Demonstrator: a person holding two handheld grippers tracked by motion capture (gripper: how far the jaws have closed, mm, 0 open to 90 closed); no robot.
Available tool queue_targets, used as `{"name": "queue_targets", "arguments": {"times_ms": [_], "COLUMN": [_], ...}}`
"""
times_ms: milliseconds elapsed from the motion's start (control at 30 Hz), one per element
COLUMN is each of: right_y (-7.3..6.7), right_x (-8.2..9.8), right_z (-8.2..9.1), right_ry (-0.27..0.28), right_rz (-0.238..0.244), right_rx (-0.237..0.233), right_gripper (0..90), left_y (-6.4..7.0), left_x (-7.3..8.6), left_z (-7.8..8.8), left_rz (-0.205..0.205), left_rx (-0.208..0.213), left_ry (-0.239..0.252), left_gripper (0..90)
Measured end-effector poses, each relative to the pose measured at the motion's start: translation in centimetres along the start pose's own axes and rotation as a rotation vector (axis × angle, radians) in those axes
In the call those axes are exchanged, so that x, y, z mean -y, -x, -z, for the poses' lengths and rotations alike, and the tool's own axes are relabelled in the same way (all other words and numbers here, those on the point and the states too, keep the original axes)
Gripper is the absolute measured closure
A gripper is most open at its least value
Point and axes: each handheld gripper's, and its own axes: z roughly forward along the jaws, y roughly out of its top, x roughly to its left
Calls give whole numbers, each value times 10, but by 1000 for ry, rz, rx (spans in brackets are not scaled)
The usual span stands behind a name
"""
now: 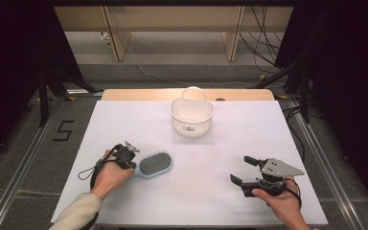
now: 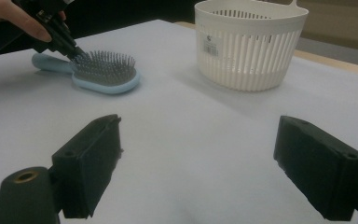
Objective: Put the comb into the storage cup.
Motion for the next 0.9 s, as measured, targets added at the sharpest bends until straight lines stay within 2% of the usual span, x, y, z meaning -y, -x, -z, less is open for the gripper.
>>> {"name": "queue_targets", "arguments": {"times_ms": [133, 633, 900], "right_y": [0, 0, -1], "right_x": [0, 0, 0], "right_z": [0, 0, 0], "right_ry": [1, 2, 0], "right_rz": [4, 2, 4], "right_rx": [-2, -2, -3], "right_gripper": [156, 156, 156], "left_y": [6, 20, 26], "left_x": [7, 27, 34], "left_z": [5, 17, 22], "left_rz": [-14, -70, -73], "left_rx": [11, -2, 6], "left_ry": [-6, -13, -13], "left_gripper": [900, 900, 899]}}
